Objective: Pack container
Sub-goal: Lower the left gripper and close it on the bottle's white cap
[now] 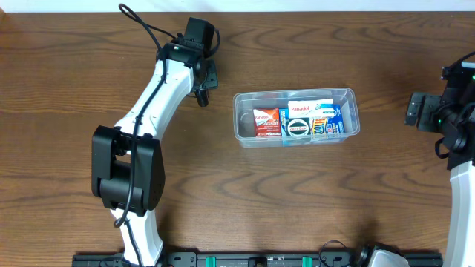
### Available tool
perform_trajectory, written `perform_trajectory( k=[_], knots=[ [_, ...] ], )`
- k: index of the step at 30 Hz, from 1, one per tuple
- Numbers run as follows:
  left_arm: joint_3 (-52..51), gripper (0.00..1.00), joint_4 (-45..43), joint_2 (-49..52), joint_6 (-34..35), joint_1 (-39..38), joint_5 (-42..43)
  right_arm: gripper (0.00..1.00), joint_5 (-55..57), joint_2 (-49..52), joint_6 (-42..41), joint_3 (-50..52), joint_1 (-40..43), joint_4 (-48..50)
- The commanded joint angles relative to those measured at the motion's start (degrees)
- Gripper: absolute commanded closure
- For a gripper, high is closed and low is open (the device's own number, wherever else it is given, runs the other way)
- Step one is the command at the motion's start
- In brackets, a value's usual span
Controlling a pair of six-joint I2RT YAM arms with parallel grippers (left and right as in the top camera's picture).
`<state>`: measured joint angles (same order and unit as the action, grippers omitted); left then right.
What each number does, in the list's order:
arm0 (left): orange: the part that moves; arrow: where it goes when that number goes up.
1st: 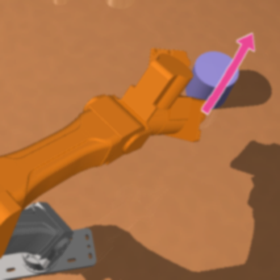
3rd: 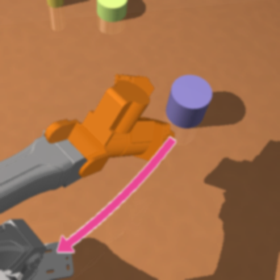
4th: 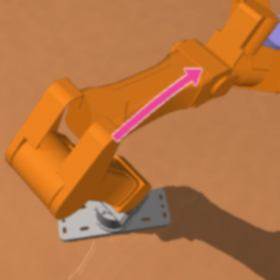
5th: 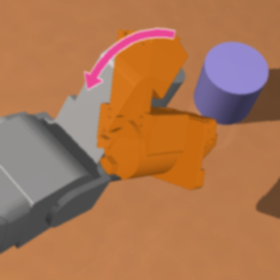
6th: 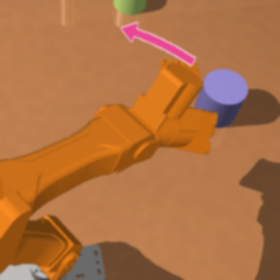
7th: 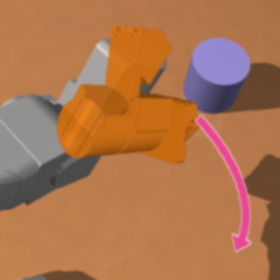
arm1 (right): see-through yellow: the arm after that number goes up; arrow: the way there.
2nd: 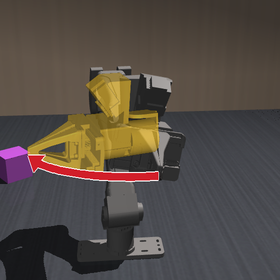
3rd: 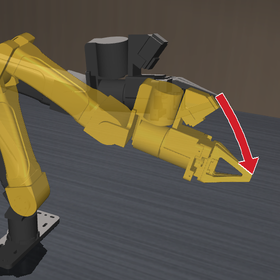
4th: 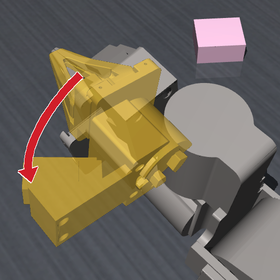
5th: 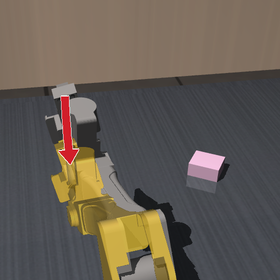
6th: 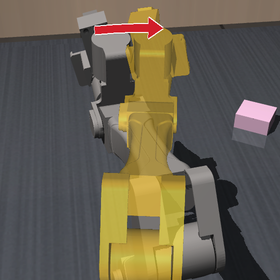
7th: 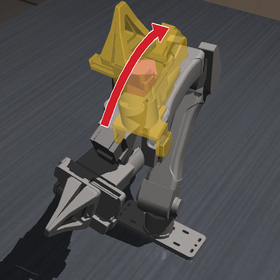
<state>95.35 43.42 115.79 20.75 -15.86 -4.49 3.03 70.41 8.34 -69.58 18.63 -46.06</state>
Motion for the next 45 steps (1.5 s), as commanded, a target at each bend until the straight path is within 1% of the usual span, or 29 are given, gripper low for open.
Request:
perform_trajectory(
  k=[1,13,21,23,27,30,34,45],
  knots=[
    [-1.2,0.48,-0.59,0.09,0.52,0.02,-1.53,0.01,-0.04,-0.11,-0.61,-0.44,0.48,-0.07],
    [-1.62,0.47,-2.01,0.31,0.52,0.02,-1.53,0.01,-0.04,-0.11,-0.59,-0.44,0.48,-0.07],
    [-1.64,0.47,-2.23,2.56,0.52,0.09,-1.57,0.01,-0.04,-0.11,-0.59,-0.44,0.48,-0.07],
    [-1.64,0.48,-2.23,2.56,0.52,0.2,-1.55,0.01,-0.04,-0.11,-0.59,-0.44,0.48,-0.07],
    [-1.64,0.55,-2.67,2.51,0.52,0.2,-1.57,0.01,-0.04,-0.11,-0.59,-0.44,0.48,-0.07],
    [-1.64,0.56,-2.71,2.51,0.52,0.2,-1.6,0.01,-0.04,-0.11,-0.59,-0.44,0.48,-0.07],
    [-1.64,0.63,-3.04,2.49,0.5,0.2,-1.6,0.01,-0.04,-0.11,-0.59,-0.44,0.48,-0.07],
    [-1.64,0.65,-3.02,2.49,0.5,0.31,-2.67,0.01,-0.04,-0.11,-0.59,-0.44,0.48,-0.07]
  ],
)
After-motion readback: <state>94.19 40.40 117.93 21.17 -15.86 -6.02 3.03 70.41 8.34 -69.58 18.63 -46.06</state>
